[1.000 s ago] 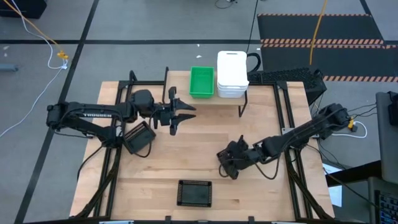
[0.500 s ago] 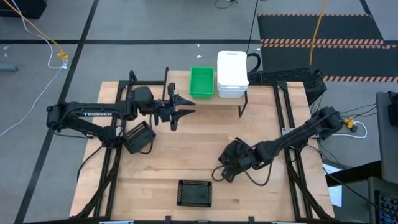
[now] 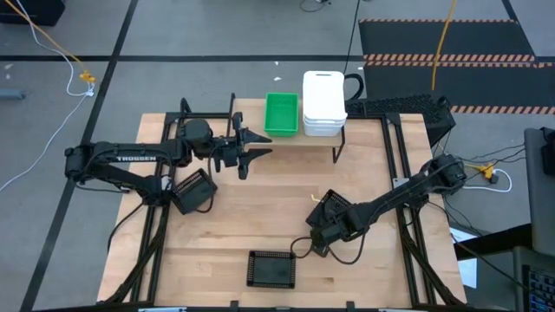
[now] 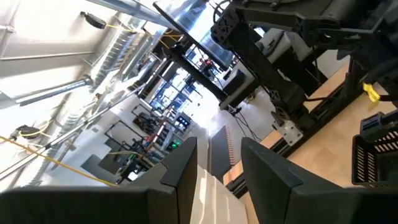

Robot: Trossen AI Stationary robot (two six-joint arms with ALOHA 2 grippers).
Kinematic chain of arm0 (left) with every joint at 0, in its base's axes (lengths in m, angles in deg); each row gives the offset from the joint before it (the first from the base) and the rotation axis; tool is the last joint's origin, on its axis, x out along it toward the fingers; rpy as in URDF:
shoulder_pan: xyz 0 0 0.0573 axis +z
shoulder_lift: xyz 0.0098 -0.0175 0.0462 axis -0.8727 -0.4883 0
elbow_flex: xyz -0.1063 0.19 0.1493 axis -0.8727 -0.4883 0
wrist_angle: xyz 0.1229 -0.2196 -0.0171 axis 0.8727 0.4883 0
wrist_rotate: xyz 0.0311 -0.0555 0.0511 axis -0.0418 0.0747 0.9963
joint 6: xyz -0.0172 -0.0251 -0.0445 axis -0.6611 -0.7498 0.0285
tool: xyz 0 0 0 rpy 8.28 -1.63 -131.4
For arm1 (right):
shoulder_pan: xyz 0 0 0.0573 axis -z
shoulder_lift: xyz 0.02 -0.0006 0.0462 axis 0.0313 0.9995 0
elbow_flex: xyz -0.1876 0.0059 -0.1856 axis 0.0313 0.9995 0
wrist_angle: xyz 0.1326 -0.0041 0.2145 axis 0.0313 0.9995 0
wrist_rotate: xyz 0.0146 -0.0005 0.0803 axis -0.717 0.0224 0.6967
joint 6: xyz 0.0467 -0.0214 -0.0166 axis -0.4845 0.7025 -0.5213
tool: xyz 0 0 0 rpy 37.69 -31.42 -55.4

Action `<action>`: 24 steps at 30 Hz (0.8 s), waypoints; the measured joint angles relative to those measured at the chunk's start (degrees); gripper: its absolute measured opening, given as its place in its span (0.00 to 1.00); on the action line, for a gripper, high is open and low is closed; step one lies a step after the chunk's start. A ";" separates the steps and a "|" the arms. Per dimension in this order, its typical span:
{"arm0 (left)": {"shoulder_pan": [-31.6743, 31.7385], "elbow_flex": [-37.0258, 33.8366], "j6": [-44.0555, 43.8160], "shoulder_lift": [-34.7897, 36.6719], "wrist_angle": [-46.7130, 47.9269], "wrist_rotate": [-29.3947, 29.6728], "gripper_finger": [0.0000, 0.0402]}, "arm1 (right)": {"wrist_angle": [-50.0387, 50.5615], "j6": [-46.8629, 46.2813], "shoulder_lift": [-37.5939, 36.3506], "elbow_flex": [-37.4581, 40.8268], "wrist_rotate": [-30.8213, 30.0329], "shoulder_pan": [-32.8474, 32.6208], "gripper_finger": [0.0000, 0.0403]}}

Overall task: Stack baskets on shelf by color
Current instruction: Put the middle right black bin on the shelf

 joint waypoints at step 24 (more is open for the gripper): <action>1.16 0.00 2.15 0.00 -1.56 2.15 0.32 | 1.65 10.67 -8.66 -6.68 -1.82 -4.04 0.01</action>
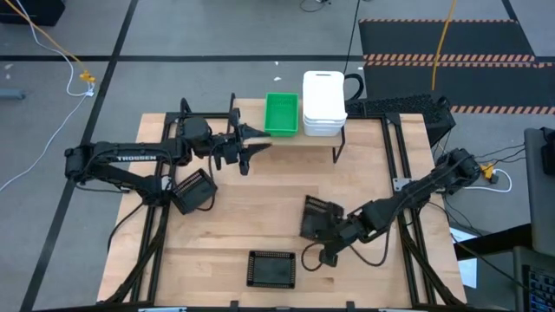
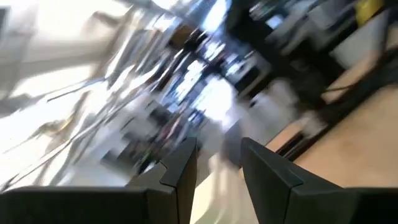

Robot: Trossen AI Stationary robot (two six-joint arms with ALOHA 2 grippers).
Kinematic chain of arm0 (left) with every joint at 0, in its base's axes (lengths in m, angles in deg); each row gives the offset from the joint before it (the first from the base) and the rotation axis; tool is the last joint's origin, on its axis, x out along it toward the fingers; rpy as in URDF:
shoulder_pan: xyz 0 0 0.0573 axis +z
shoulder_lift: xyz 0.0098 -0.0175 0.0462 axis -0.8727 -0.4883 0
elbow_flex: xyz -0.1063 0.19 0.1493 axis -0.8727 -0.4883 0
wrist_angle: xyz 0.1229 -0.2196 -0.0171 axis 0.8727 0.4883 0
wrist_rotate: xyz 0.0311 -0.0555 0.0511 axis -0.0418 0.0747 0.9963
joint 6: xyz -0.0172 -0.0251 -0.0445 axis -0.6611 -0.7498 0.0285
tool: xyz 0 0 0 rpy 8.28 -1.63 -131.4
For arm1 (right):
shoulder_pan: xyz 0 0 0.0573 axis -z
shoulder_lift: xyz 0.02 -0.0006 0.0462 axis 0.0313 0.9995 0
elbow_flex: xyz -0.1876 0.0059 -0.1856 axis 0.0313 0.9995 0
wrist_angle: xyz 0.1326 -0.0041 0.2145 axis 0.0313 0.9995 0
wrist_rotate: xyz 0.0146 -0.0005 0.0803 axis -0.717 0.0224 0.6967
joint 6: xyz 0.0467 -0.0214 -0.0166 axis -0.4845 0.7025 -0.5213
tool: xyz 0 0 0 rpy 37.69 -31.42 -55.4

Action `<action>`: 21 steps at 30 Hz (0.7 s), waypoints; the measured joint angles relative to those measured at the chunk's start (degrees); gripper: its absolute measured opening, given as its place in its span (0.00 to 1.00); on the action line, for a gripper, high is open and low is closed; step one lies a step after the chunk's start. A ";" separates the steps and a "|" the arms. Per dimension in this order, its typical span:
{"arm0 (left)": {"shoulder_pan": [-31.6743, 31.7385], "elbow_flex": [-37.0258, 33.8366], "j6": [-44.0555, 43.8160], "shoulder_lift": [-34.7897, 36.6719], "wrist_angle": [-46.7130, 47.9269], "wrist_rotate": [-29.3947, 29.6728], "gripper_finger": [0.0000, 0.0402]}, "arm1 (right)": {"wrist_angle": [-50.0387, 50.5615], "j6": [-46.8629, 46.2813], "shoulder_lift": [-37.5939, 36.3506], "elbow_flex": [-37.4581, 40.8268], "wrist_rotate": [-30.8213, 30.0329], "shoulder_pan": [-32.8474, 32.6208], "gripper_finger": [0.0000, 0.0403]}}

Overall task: Stack baskets on shelf by color
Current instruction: Put the middle right black bin on the shelf

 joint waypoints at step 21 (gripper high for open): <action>-6.16 0.31 -37.19 25.99 36.96 60.69 0.32 | -6.99 48.45 4.71 -21.64 19.27 27.10 0.00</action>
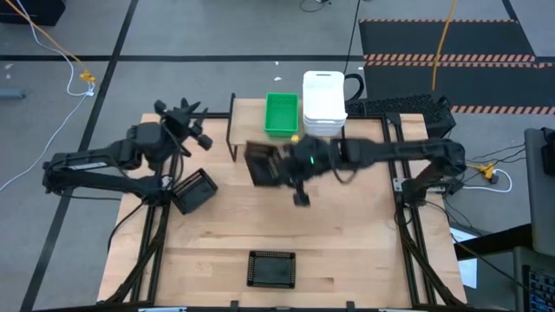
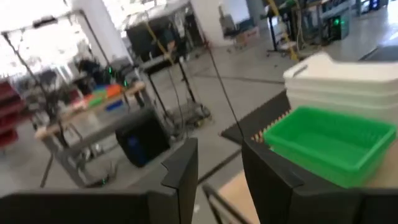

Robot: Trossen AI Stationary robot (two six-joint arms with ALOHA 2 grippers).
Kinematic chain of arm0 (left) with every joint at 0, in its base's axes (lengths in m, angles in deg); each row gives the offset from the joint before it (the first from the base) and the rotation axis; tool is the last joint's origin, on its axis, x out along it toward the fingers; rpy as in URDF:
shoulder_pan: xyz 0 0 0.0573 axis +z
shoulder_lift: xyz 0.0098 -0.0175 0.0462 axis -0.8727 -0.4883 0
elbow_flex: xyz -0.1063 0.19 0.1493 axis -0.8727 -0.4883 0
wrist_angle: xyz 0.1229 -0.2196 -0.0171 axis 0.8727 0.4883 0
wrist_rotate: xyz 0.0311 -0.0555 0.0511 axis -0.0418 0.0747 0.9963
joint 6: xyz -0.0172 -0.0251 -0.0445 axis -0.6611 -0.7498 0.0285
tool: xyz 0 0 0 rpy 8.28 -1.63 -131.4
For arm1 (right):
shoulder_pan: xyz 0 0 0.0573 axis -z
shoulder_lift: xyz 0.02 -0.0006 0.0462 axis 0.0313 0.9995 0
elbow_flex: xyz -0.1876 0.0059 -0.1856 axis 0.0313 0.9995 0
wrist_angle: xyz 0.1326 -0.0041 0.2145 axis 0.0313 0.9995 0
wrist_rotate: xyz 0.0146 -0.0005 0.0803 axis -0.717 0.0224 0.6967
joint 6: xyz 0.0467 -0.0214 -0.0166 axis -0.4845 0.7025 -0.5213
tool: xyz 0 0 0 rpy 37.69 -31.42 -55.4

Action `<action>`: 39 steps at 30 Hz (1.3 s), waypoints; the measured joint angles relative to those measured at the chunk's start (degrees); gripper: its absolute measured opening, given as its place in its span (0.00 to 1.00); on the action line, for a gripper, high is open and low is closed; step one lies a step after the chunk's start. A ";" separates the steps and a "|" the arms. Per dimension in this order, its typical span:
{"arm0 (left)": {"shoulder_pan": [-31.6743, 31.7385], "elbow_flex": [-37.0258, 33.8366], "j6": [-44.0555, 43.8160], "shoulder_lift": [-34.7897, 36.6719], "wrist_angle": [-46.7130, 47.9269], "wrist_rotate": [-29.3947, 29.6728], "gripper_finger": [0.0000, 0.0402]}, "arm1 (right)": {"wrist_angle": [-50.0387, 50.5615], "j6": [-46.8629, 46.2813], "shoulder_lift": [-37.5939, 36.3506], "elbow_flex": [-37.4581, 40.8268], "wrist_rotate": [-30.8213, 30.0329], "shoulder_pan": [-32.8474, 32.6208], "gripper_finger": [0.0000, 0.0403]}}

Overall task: Stack baskets on shelf by color
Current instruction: Put the middle right black bin on the shelf

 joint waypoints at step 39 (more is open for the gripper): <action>4.62 -0.02 -1.41 3.13 6.49 0.29 0.32 | 8.50 15.06 29.83 -31.62 -17.57 15.39 0.07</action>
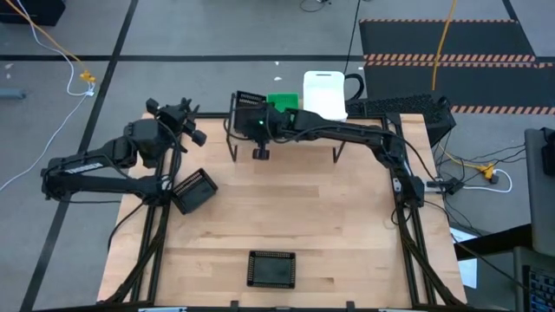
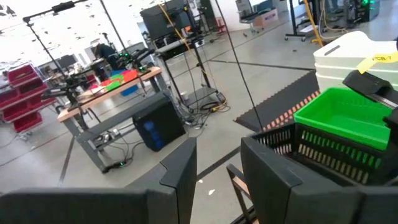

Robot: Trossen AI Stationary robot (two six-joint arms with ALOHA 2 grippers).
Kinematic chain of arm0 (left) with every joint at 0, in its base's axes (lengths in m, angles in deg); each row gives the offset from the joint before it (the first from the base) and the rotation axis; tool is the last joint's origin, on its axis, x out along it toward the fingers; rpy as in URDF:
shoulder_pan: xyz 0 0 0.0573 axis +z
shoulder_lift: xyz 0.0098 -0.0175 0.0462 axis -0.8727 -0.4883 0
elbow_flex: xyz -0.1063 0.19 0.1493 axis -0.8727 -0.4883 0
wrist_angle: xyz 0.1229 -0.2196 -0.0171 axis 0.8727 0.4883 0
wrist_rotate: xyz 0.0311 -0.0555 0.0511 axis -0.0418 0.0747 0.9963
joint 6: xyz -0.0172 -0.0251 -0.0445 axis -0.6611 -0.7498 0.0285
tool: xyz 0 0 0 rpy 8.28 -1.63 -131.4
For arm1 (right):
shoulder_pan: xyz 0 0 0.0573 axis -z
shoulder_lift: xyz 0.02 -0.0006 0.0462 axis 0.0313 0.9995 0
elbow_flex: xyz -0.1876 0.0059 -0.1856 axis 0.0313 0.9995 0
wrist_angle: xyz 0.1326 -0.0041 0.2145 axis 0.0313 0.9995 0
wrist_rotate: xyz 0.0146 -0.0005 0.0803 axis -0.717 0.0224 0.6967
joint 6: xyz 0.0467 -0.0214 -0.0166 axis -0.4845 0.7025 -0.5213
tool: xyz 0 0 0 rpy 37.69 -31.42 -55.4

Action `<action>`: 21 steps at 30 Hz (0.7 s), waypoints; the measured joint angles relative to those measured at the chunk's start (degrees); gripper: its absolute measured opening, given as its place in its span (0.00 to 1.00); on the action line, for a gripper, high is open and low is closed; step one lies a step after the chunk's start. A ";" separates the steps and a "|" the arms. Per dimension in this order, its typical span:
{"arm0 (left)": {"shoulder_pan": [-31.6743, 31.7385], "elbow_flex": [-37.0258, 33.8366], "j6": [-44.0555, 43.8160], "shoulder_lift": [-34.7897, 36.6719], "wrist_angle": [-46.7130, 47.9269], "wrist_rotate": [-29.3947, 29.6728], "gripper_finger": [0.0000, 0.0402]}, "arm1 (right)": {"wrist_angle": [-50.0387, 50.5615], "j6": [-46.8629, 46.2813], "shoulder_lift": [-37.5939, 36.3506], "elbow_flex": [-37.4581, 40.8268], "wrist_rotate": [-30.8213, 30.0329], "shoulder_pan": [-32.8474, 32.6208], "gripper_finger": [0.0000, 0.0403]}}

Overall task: Stack baskets on shelf by color
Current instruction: Put the middle right black bin on the shelf, then stack the bottom black bin on top of the other black bin on the shelf

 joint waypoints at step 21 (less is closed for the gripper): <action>0.30 0.00 -0.84 0.00 6.22 -0.51 0.32 | 8.23 -4.86 -13.09 5.17 3.52 -5.17 0.34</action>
